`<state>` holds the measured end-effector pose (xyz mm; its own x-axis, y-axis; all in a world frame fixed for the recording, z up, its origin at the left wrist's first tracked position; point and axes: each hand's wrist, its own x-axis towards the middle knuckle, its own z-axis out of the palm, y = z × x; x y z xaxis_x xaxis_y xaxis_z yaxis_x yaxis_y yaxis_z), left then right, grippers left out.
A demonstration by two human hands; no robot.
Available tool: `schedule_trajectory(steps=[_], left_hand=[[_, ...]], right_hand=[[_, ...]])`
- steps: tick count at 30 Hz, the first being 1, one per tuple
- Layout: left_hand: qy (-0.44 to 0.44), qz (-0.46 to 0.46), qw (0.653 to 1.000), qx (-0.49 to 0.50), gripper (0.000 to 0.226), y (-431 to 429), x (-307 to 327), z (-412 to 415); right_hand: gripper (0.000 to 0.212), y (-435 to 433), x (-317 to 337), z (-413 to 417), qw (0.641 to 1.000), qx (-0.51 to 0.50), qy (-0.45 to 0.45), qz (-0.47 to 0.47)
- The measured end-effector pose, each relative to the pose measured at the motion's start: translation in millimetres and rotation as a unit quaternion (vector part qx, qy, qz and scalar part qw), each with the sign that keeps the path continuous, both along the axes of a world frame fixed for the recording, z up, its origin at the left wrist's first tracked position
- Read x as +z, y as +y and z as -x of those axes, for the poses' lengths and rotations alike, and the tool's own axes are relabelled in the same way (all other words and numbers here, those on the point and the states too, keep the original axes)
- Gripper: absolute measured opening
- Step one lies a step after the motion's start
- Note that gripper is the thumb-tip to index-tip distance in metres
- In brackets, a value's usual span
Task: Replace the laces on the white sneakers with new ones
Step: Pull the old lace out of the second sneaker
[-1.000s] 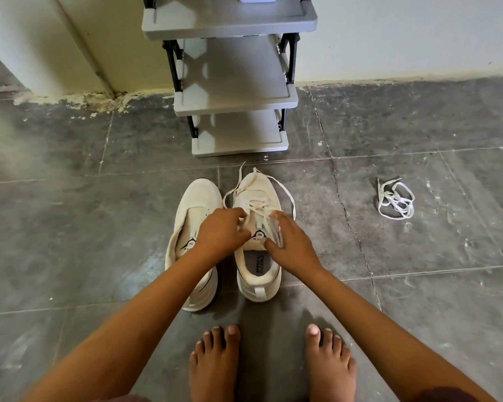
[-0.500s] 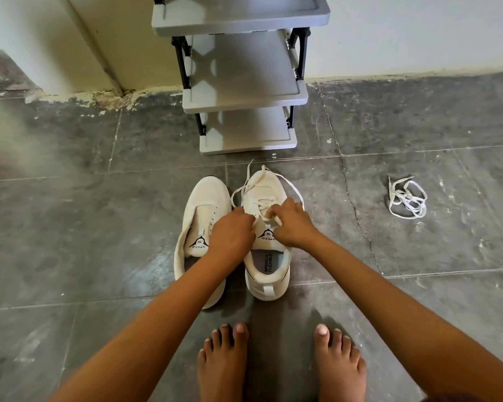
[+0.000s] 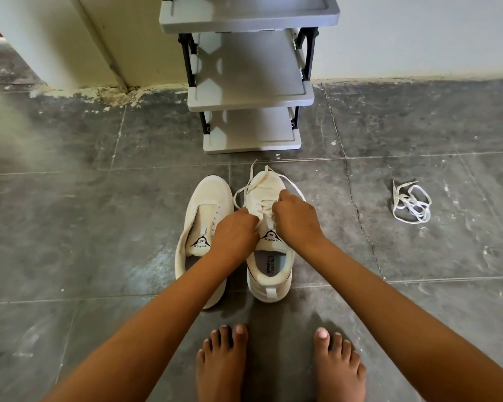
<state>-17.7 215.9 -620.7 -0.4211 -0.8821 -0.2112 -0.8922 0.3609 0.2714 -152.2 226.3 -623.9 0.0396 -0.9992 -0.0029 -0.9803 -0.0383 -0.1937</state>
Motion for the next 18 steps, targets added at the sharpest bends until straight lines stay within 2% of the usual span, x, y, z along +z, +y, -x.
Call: schedule_trajectory(steps=[3,6,8,11,14,18], left_hand=[[-0.007,0.003,1.0,-0.016,0.019,-0.2,0.0,2.2],[-0.009,0.003,1.0,-0.019,0.021,-0.8,0.9,3.2],[0.002,0.0,1.0,-0.009,0.021,-1.6,-0.5,1.4],[0.045,0.005,0.999,0.002,0.023,-3.2,0.4,-3.4],[0.099,0.004,0.995,0.004,0.034,-3.4,1.7,-5.6],[0.118,-0.012,0.993,0.011,0.032,-4.2,2.6,-6.9]], right_hand=[[0.017,-14.6,12.7,4.8,0.975,-0.083,-0.205,-0.012],[0.016,-19.4,14.7,5.4,0.948,-0.123,-0.291,-0.04],[0.022,-14.6,12.1,9.6,0.956,-0.113,-0.26,-0.072],[0.032,-6.1,5.4,16.9,0.989,-0.04,-0.107,-0.093],[0.034,-3.9,6.5,14.8,0.995,-0.006,-0.06,-0.082],[0.034,-9.2,8.5,6.9,0.996,0.027,0.007,-0.083]])
